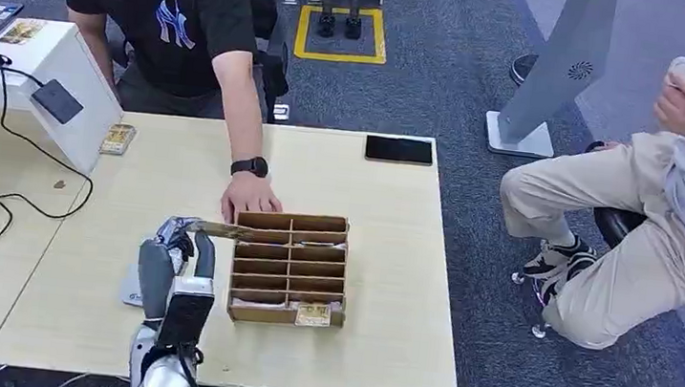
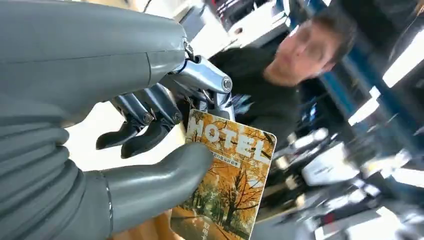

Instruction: Pass the card to the sensor for recognition and then transmit it.

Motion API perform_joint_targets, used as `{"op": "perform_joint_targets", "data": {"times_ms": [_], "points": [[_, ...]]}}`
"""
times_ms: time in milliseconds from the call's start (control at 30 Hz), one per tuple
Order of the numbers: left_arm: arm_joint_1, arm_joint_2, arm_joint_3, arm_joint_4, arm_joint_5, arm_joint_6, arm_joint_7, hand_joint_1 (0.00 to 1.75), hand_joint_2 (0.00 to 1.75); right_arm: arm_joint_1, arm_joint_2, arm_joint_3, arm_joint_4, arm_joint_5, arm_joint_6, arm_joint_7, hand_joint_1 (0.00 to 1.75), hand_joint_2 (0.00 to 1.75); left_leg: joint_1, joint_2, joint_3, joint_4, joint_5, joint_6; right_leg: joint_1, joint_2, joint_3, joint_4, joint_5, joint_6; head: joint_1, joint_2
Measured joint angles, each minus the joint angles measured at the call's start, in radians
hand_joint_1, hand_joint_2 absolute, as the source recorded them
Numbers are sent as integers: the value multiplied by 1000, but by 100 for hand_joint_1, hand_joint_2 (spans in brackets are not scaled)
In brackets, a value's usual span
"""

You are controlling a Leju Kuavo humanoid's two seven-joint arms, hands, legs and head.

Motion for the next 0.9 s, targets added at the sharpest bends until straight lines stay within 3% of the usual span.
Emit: {"op": "perform_joint_targets", "data": {"times_ms": [267, 600, 733, 900], "points": [[-16, -4, 4, -79, -9, -1, -12, 175, 175, 0, 5, -20, -15, 31, 0, -5, 0, 175, 0, 0, 0, 0, 0, 1, 0, 0, 0, 0, 0, 0, 0, 0], [-29, -8, 9, -105, -10, -1, -11, 175, 175, 0, 5, -24, -15, 31, 0, -5, 0, 175, 0, 0, 0, 0, 0, 1, 0, 0, 0, 0, 0, 0, 0, 0], [-46, -5, 10, -105, -17, -1, 19, 175, 175, -2, 5, -24, -15, 45, 0, -5, 0, 175, 0, 0, -1, 0, 0, 1, 0, 0, 0, 0, 0, 0, 1, 0], [-129, 19, 23, -103, 58, -15, 64, 175, 175, -11, 5, -24, -11, 73, 0, -5, 0, 175, 0, 0, 0, 0, 1, 1, 0, 0, 0, 0, 1, 0, 0, 0]]}}
